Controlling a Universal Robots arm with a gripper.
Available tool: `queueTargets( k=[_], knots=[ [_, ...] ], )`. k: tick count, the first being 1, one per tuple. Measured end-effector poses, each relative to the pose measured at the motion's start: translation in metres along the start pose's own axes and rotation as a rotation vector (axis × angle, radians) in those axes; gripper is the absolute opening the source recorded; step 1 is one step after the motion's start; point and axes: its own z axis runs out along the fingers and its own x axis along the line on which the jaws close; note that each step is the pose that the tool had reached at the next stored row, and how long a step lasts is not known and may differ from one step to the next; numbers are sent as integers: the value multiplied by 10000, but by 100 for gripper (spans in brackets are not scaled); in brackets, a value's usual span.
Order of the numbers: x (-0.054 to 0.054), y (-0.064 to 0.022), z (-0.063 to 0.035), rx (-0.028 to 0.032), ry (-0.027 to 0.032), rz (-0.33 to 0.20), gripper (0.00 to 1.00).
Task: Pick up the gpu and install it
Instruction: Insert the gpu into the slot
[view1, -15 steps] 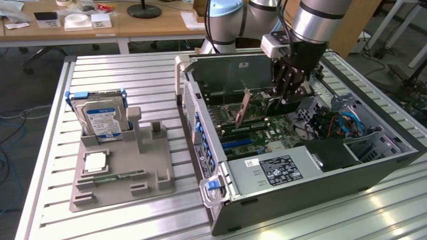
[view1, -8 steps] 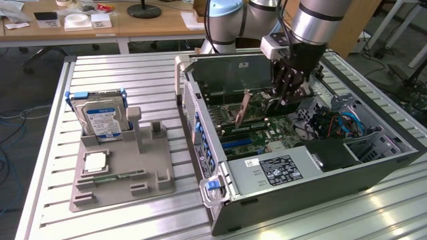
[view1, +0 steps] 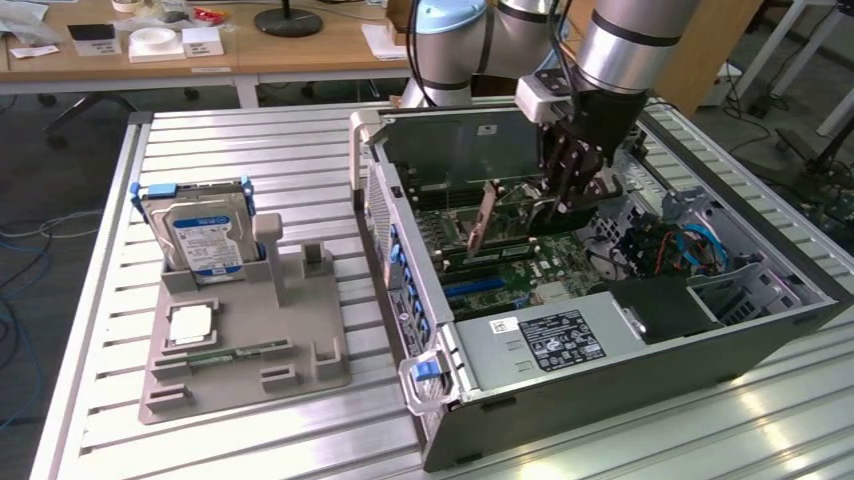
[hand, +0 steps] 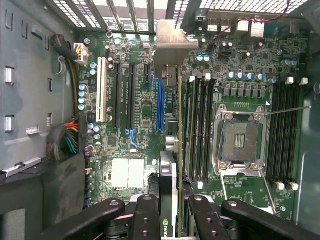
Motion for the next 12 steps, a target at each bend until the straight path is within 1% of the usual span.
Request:
queueTargets(
  k=[2, 7, 9, 12],
  knots=[
    [-1, 9, 8, 2, -4, 0, 27],
    [-2, 75, 31, 4, -1, -1, 27],
    [-2, 88, 41, 5, -2, 0, 27],
    [-2, 101, 88, 5, -2, -1, 27]
  ],
)
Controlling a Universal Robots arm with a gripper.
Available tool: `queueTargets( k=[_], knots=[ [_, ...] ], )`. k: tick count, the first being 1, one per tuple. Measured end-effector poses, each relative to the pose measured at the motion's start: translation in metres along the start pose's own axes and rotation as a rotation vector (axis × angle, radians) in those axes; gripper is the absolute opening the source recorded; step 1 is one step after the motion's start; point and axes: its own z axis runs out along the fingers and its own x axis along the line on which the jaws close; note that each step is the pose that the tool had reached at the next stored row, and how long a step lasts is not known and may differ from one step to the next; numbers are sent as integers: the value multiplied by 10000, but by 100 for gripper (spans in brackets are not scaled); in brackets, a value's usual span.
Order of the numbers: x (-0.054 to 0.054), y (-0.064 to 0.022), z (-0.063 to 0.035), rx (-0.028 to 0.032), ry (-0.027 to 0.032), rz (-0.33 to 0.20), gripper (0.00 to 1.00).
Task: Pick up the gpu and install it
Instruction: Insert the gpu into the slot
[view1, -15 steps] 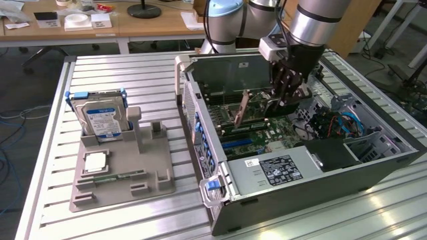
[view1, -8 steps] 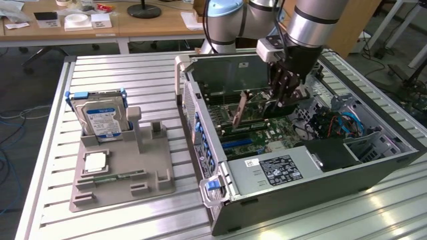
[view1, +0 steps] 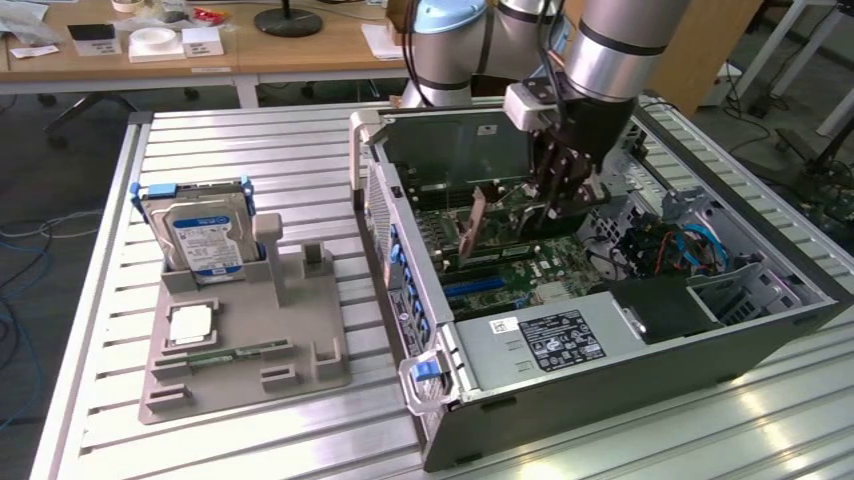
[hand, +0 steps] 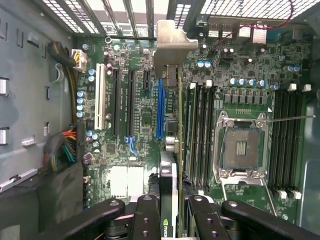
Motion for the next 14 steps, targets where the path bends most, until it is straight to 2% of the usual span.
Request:
queueTargets(
  k=[4, 10, 14],
  knots=[
    [0, 22, 45, 0, 0, 0, 27],
    [-2, 102, 59, 0, 2, 0, 27],
    [18, 111, 63, 1, -1, -1, 27]
  ],
)
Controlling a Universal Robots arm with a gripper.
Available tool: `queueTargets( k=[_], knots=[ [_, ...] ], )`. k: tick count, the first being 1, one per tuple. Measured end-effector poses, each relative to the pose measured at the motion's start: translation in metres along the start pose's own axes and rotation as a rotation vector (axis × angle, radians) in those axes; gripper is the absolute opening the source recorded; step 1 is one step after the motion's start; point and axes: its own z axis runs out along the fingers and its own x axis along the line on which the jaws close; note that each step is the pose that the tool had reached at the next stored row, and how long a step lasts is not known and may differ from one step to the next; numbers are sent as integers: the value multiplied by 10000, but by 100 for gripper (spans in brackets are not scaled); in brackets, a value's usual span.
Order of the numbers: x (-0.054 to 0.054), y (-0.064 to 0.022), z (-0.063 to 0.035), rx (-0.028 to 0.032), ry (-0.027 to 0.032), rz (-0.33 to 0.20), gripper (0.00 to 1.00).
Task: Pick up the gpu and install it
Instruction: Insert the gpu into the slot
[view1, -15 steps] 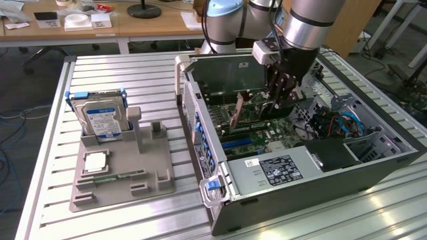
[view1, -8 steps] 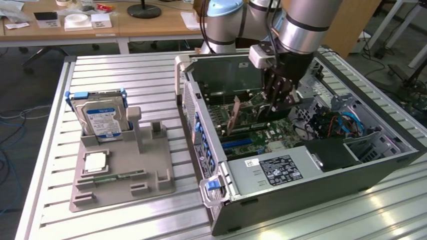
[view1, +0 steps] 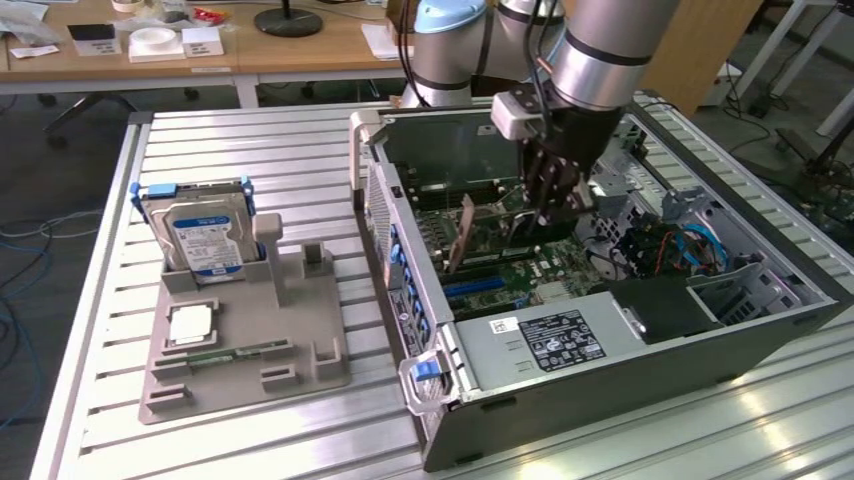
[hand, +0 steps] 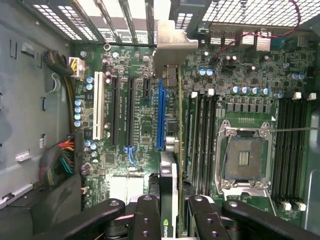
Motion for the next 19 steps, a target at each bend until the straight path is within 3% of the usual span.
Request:
queueTargets(
  k=[12, 19],
  knots=[
    [11, 22, 98, 0, 1, 3, 27],
    [9, 55, 103, 1, -1, 2, 27]
  ],
)
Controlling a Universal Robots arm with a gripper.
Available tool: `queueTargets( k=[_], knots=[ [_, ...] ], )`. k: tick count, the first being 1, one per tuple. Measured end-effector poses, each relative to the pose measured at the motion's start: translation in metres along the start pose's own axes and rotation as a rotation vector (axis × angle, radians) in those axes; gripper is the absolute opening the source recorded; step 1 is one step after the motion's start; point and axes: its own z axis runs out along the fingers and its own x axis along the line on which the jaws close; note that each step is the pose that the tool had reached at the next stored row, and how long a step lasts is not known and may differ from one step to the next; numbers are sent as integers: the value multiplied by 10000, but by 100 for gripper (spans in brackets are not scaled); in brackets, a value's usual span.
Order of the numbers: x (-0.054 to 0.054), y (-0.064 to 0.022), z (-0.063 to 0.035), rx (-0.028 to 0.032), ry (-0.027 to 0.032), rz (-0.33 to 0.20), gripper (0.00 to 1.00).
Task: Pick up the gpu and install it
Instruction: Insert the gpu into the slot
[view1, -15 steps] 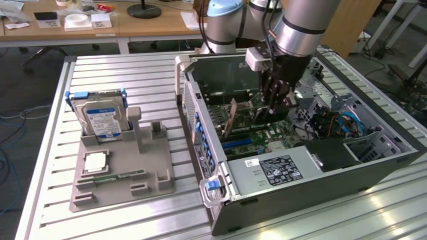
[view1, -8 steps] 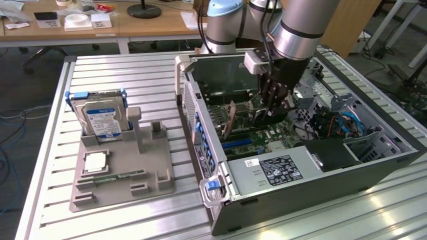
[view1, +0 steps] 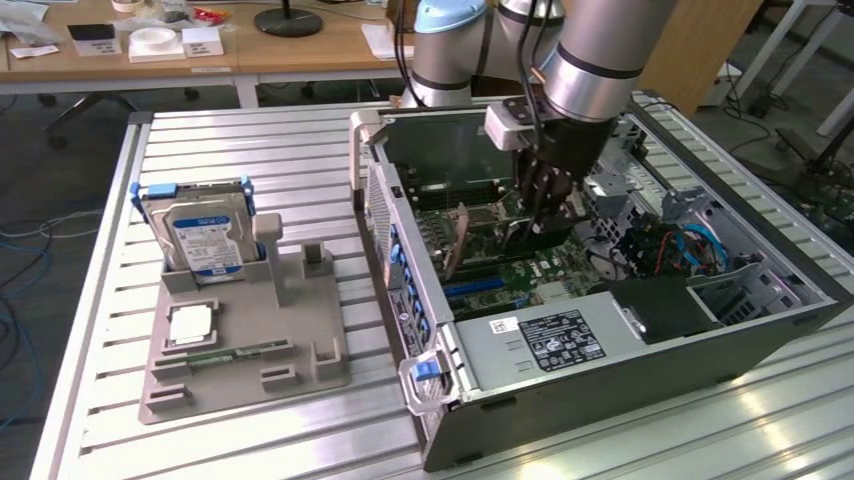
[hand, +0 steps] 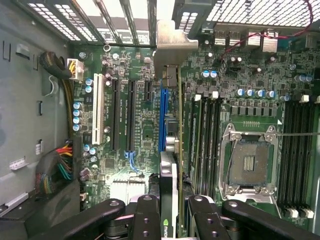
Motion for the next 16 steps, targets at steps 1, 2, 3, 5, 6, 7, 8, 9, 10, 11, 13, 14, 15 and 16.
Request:
queueTargets(
  k=[1, 2, 3, 5, 6, 7, 8, 9, 10, 11, 13, 14, 15, 16],
  knots=[
    [0, 11, 0, 0, 1, 0, 27],
    [0, 19, 0, 0, 1, 0, 27],
    [0, 23, 1, 0, 2, 0, 27],
    [8, 24, 0, -1, 3, -2, 27],
    [16, 24, 1, -1, 2, -2, 27],
    [23, 25, 0, -1, 2, 0, 27],
    [26, 27, 2, -1, 3, 1, 27],
    [25, 31, 8, 0, -1, 2, 27],
    [26, 36, 17, -1, 2, 0, 27],
    [26, 41, 28, -1, 2, 0, 27],
    [26, 51, 48, -1, 3, 0, 27],
    [26, 55, 58, -1, 2, 0, 27],
    [27, 59, 68, -1, 3, 0, 27],
    [27, 62, 77, -1, 3, 0, 27]
  ],
)
